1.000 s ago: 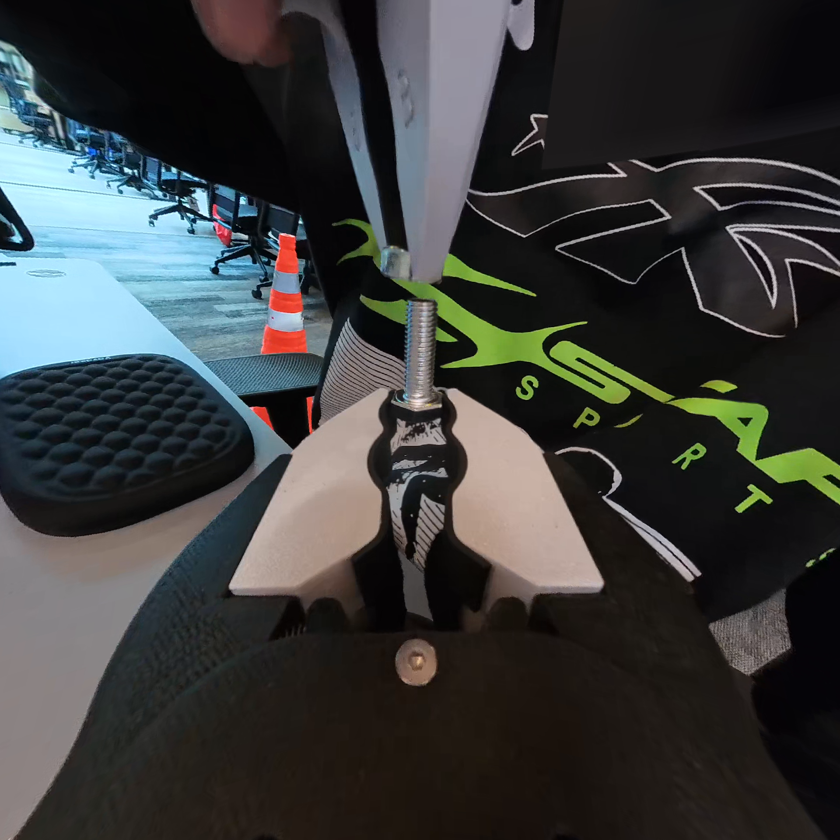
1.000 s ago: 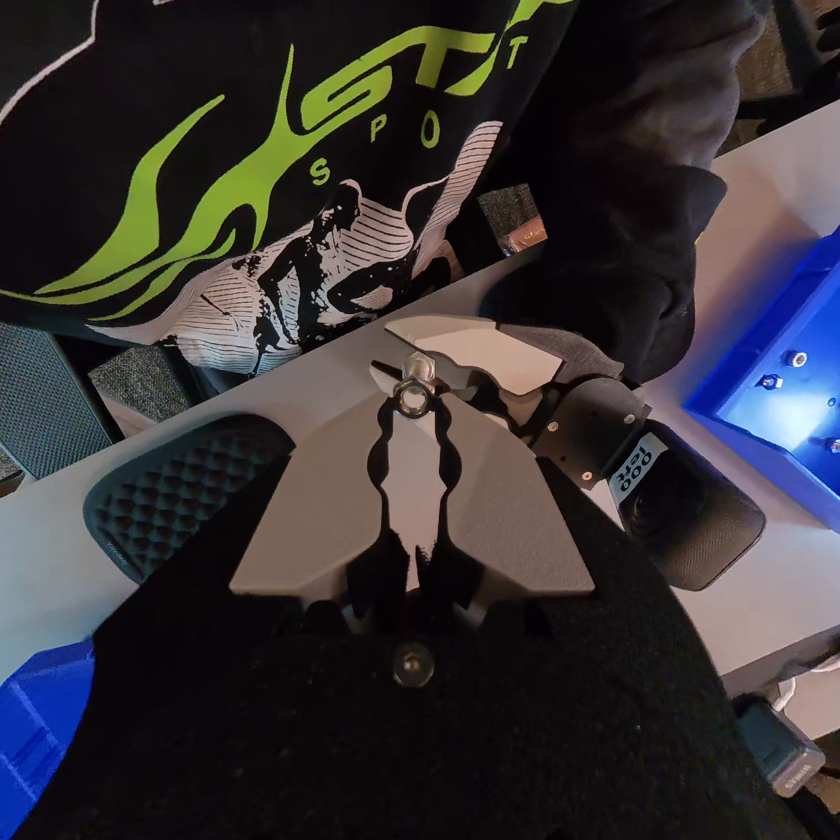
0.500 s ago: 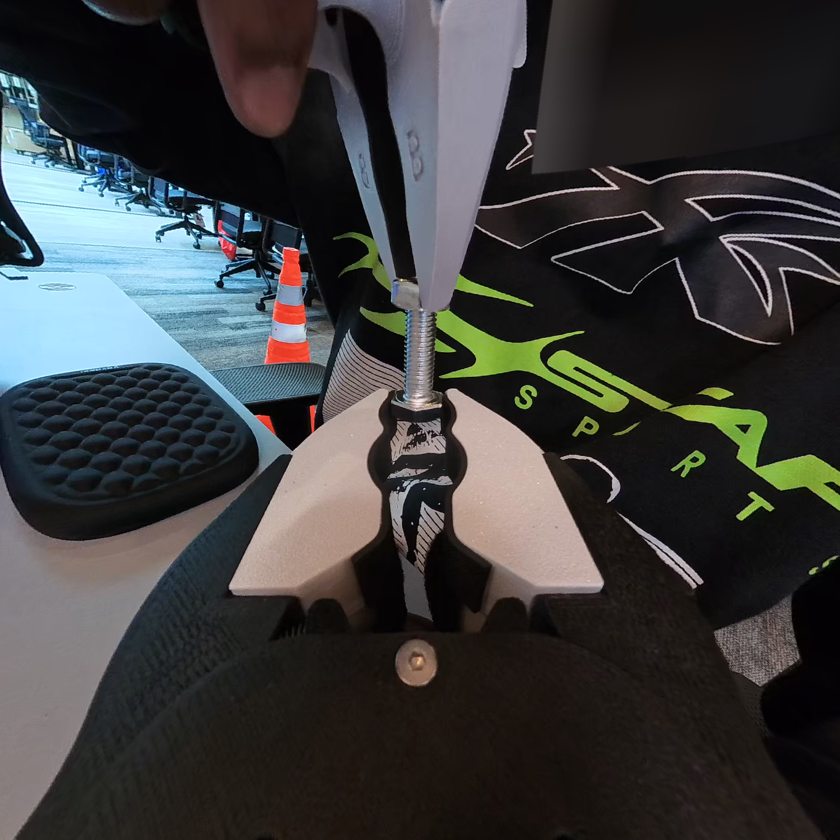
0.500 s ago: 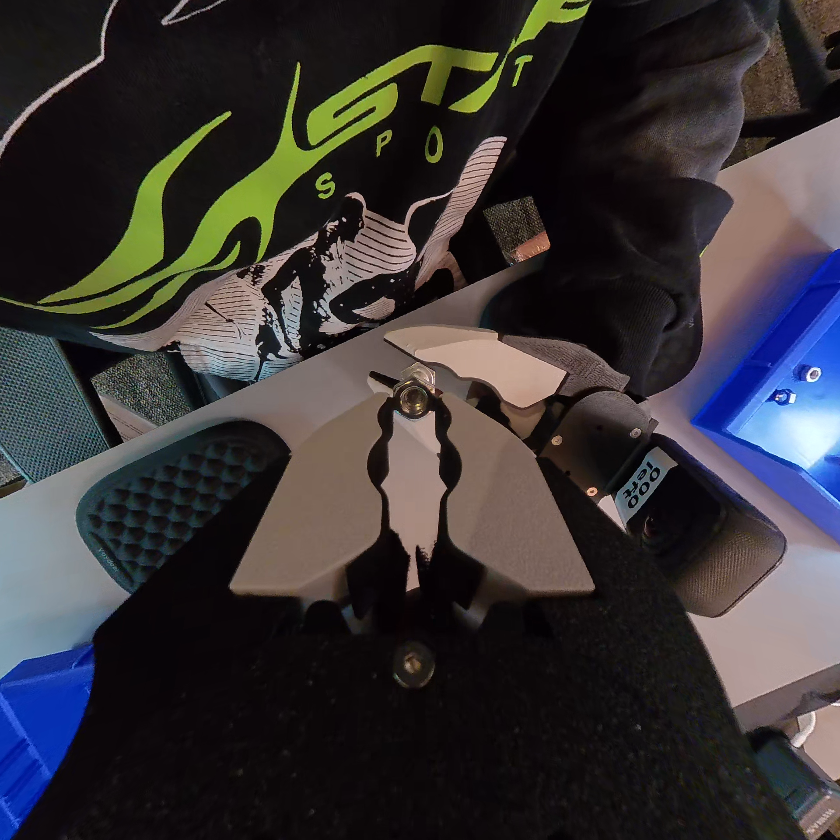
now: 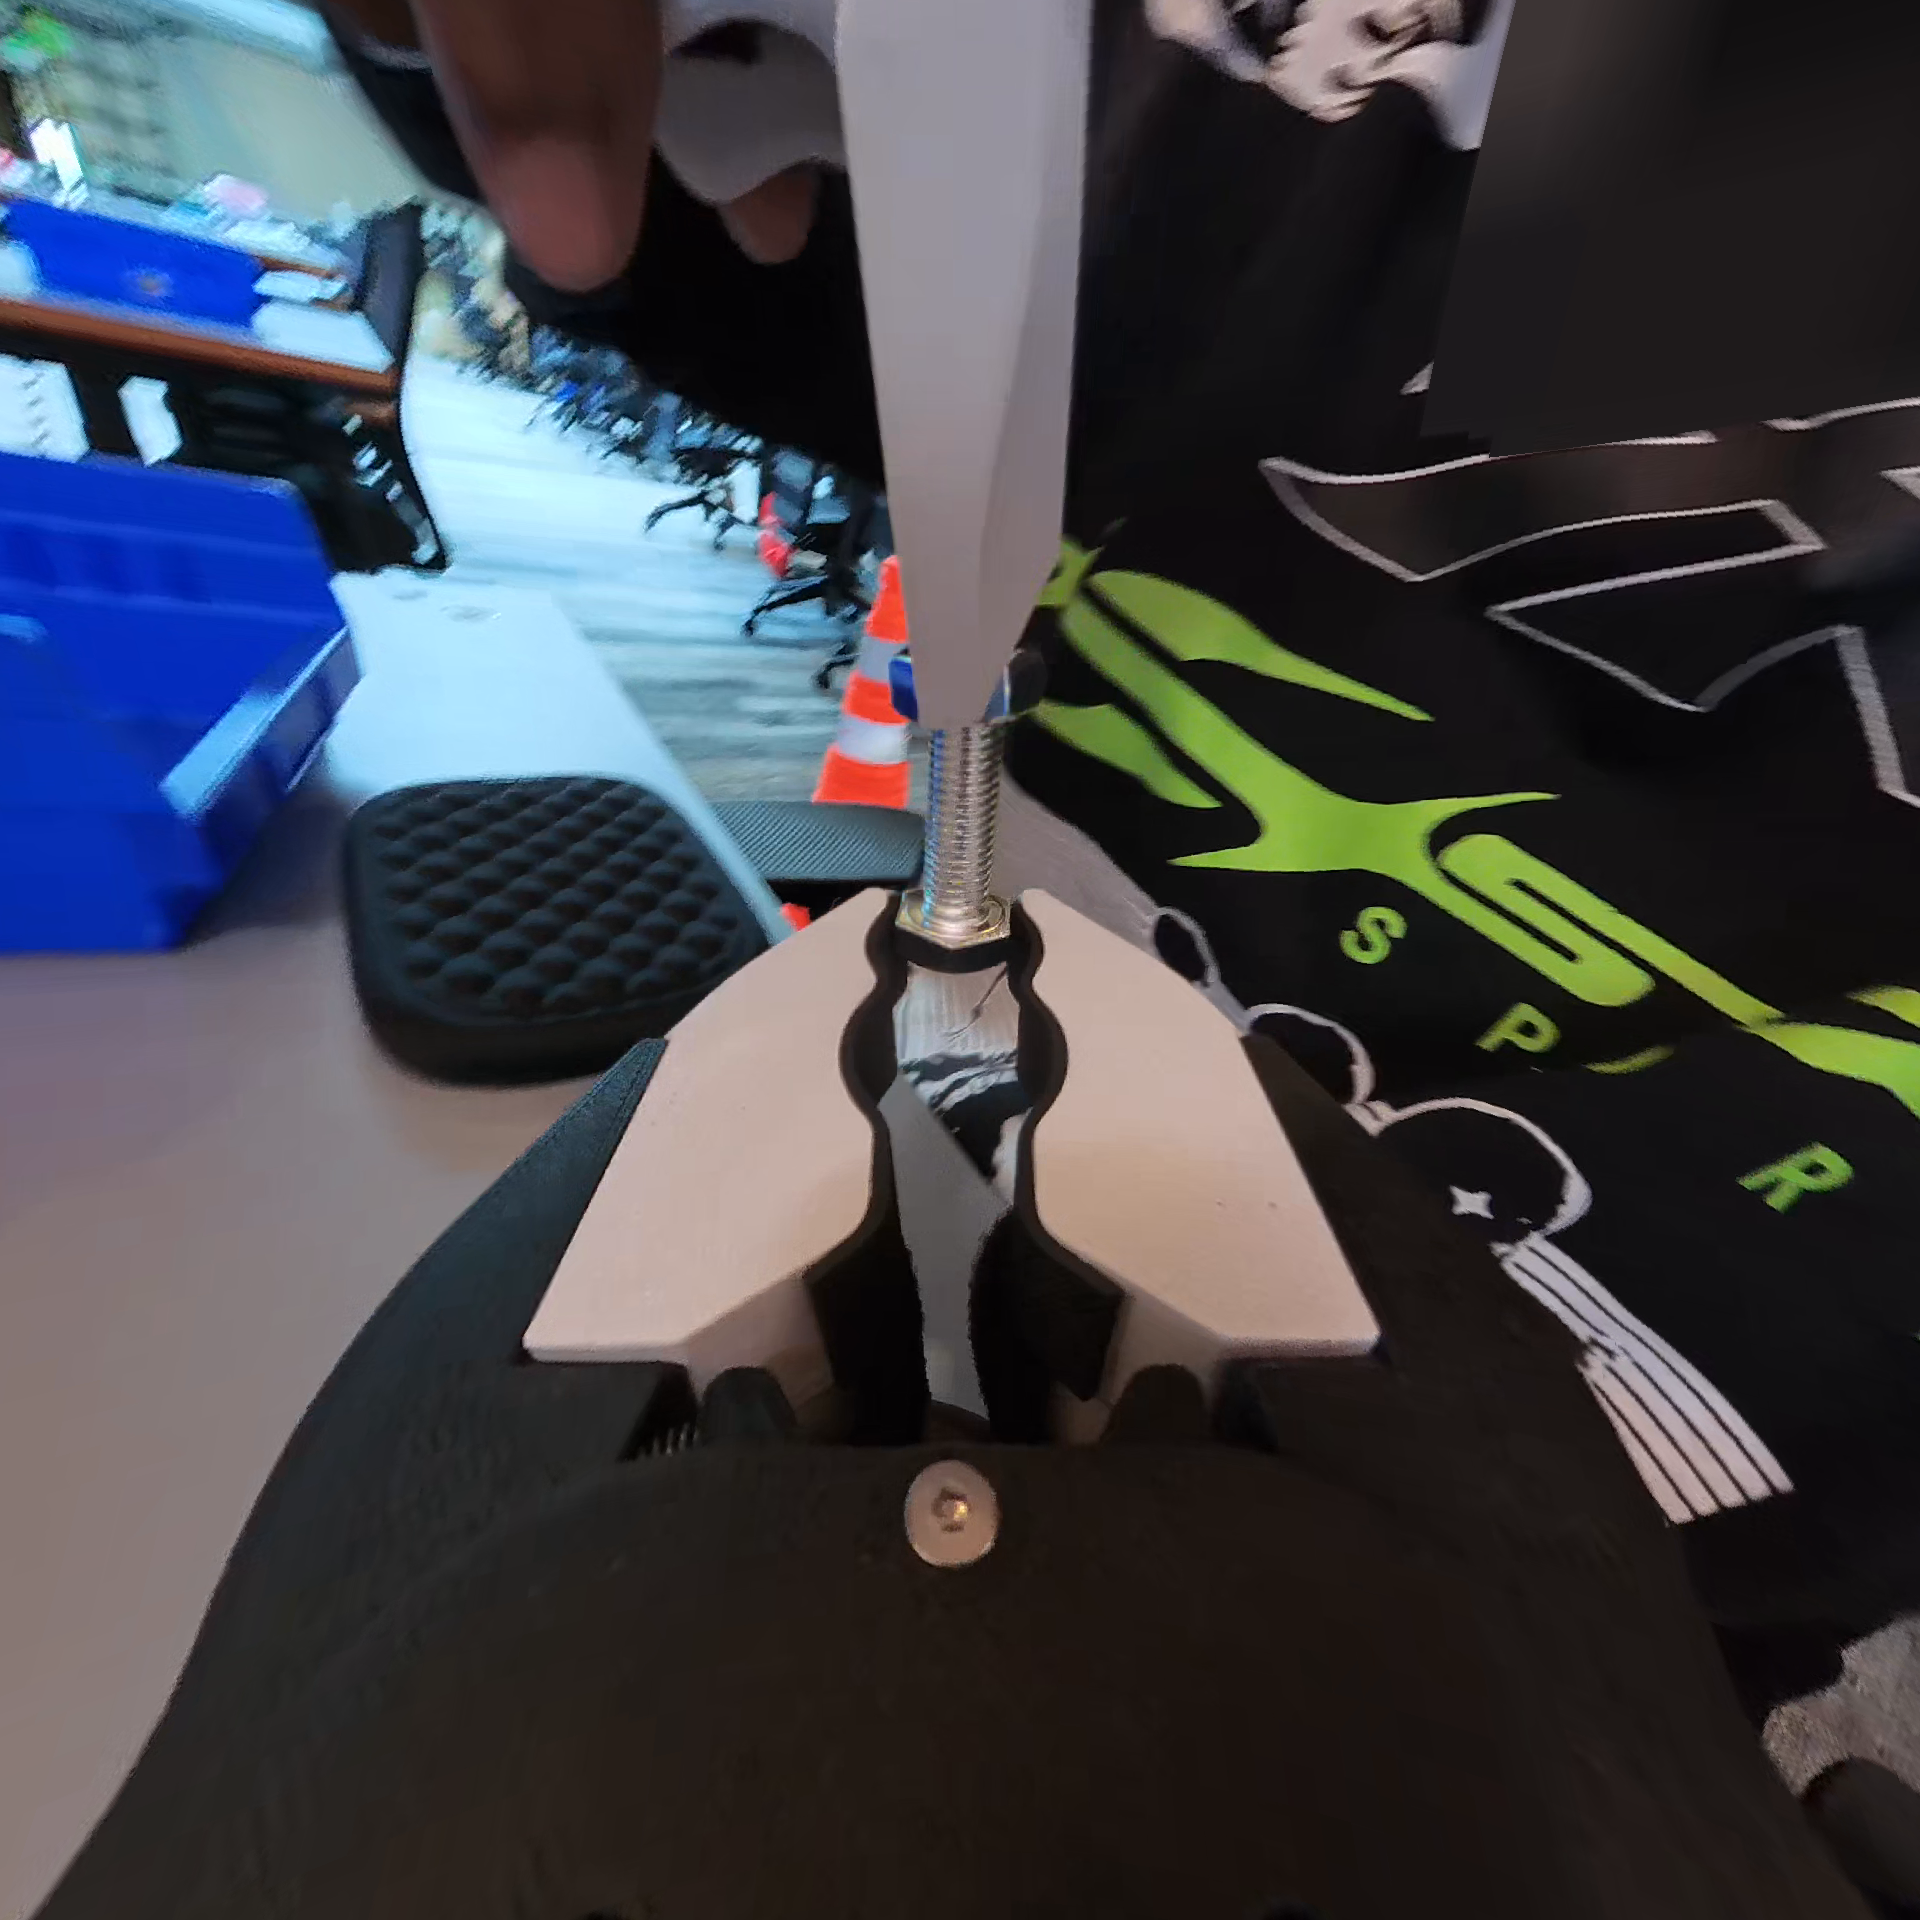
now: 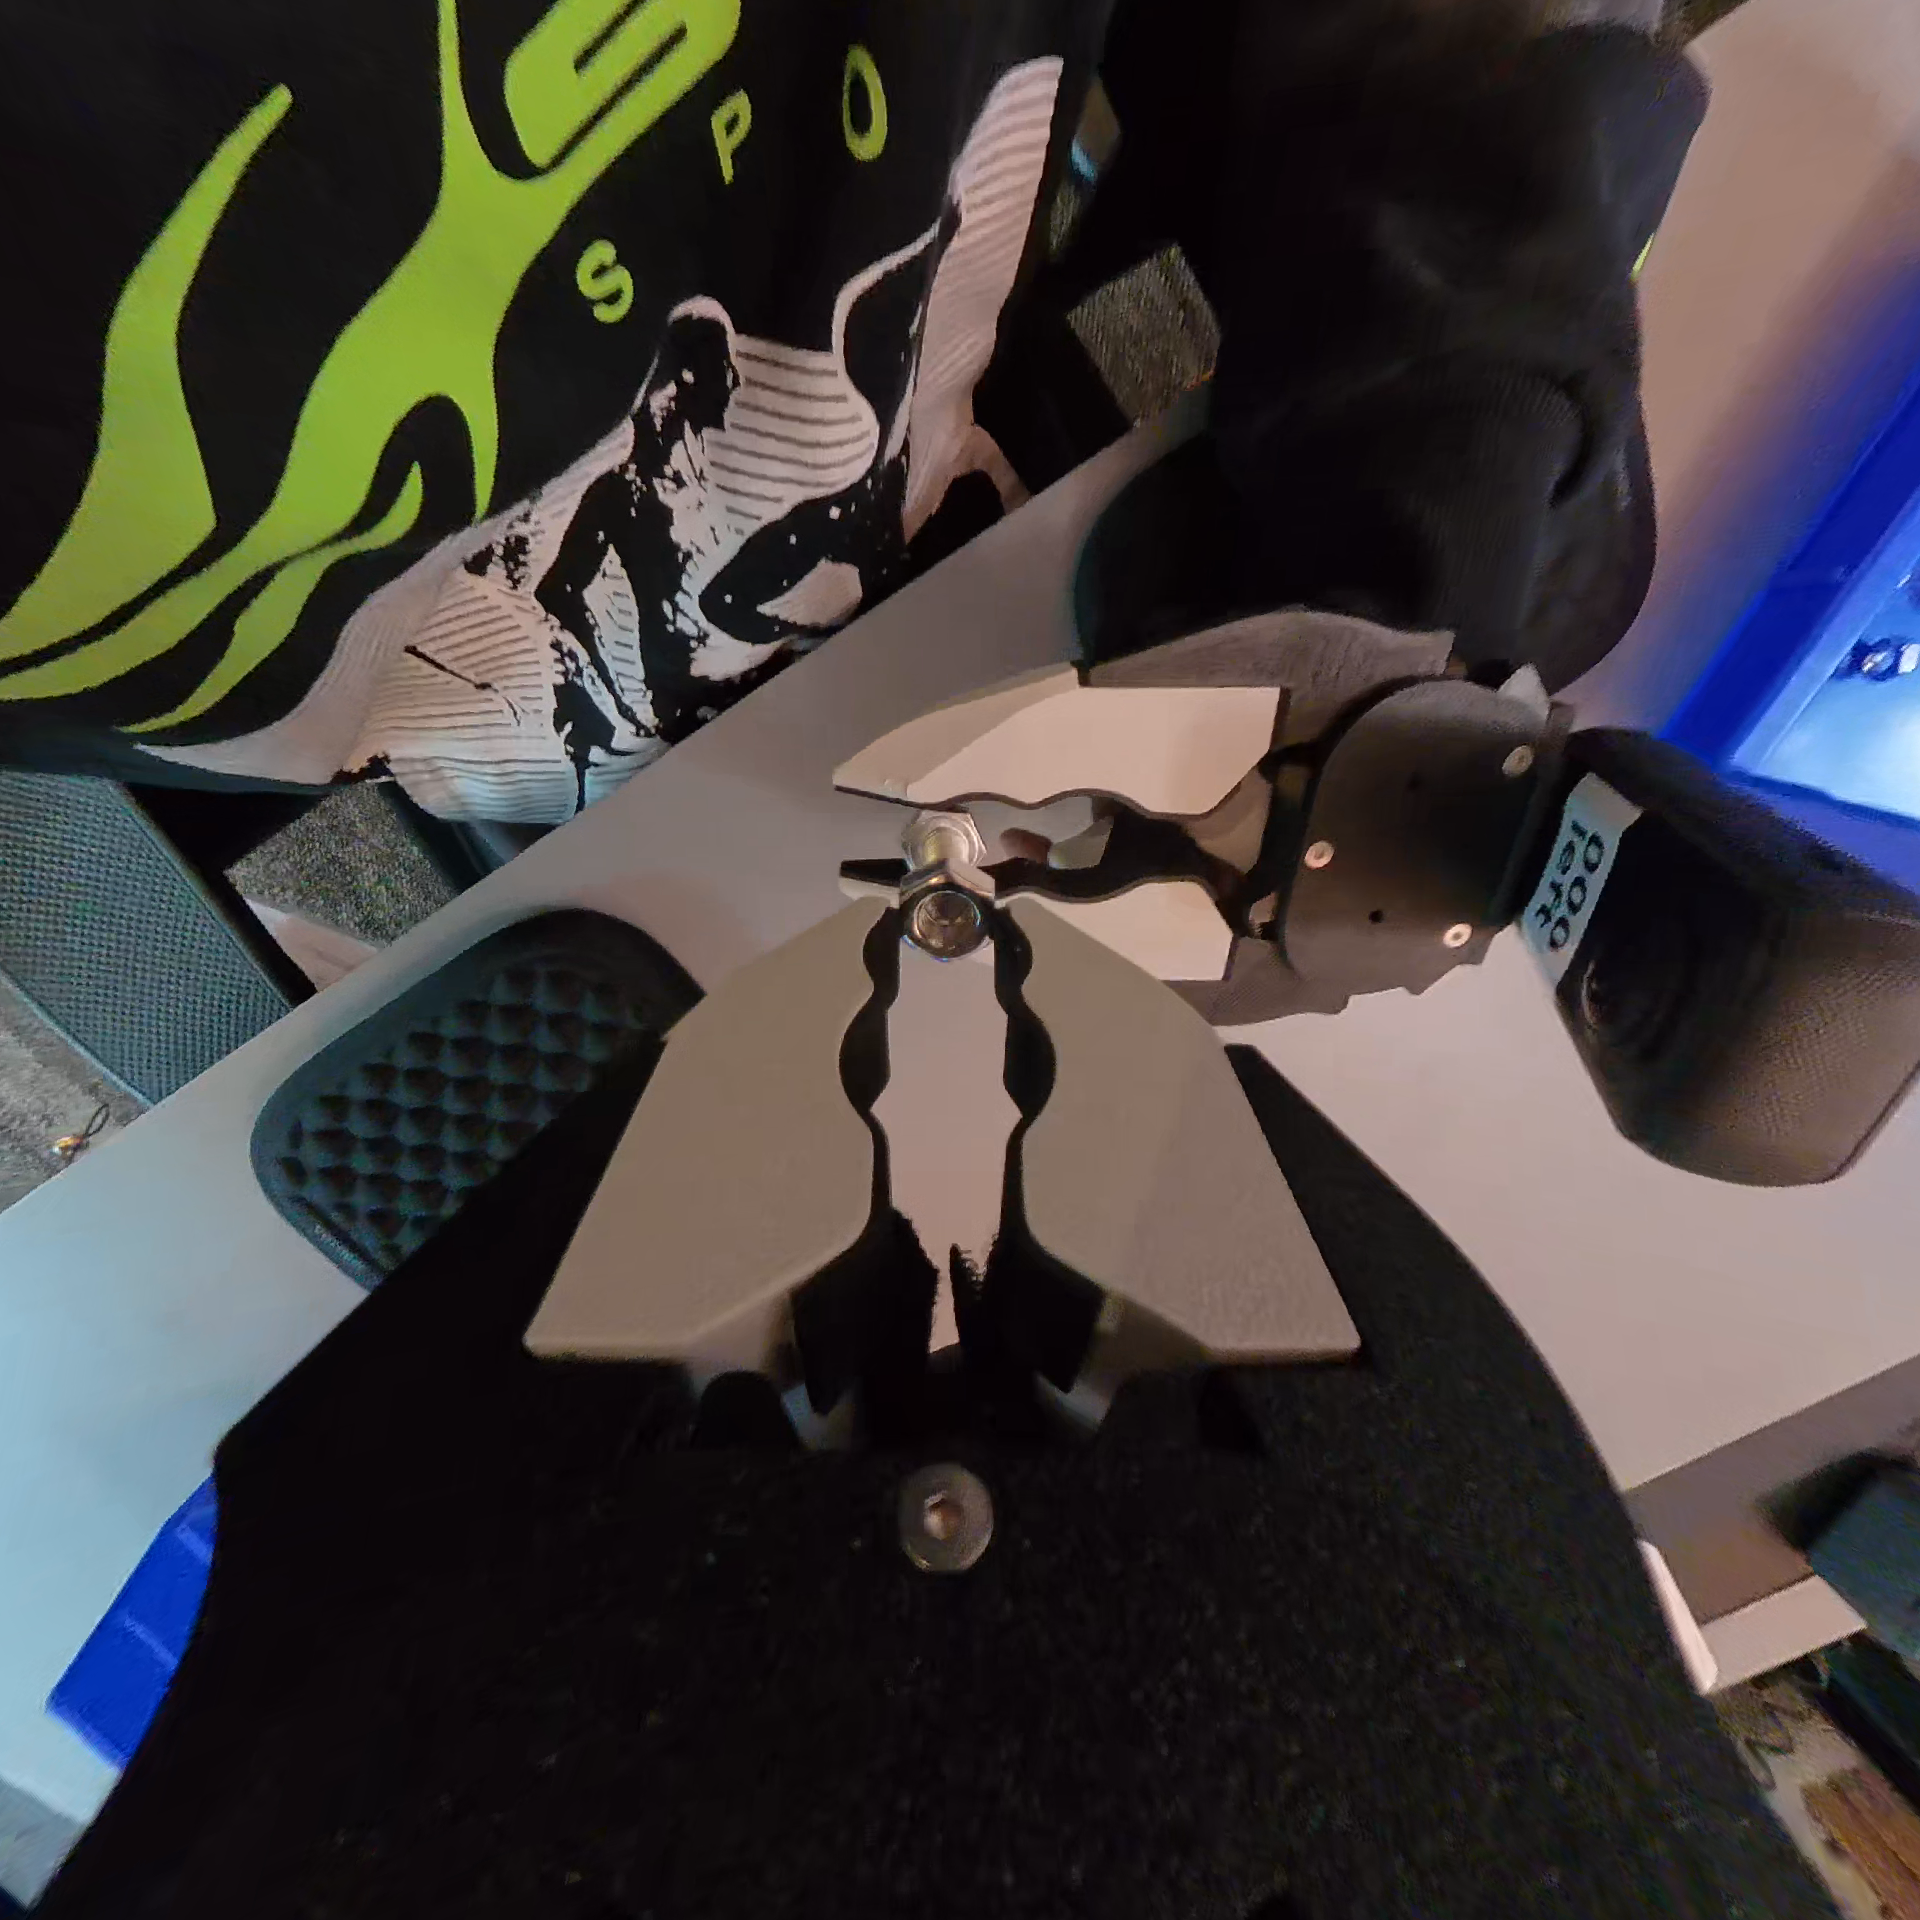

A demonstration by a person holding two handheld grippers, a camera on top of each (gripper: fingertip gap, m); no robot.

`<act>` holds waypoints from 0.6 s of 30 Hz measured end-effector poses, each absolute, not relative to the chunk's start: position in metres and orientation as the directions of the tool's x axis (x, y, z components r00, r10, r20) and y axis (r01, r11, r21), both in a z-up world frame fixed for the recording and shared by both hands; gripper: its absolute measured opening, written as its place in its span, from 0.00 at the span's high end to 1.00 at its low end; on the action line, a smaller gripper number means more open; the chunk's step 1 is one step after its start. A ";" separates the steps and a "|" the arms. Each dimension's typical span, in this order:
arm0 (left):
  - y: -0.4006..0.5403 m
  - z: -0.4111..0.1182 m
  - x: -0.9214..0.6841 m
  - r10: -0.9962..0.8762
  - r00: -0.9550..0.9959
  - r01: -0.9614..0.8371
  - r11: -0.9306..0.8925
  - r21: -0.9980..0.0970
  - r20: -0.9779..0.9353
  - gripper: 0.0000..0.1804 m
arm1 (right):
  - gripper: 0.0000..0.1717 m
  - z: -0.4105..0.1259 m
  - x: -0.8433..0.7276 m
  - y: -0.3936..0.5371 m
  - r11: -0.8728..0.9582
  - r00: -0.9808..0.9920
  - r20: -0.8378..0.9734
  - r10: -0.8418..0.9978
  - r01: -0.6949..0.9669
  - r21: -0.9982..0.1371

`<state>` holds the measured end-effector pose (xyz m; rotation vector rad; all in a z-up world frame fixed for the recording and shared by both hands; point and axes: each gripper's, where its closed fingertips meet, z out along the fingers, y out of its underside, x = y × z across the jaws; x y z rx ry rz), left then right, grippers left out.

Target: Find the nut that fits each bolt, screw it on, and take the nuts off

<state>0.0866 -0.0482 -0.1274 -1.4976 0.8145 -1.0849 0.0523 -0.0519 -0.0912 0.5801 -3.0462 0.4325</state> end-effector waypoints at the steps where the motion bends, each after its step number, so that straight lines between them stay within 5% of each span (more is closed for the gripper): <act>1: -0.045 -0.130 0.086 -0.902 0.371 0.044 -0.220 -0.974 0.221 0.90 | 0.90 -0.093 0.052 -0.049 0.898 -0.933 0.052 -0.357 -0.358 -0.257; 18: -0.012 -0.141 0.063 -0.722 0.647 0.052 -0.279 -0.959 0.245 0.90 | 0.90 -0.102 0.032 -0.020 0.986 -0.997 0.031 -0.075 -0.079 -0.146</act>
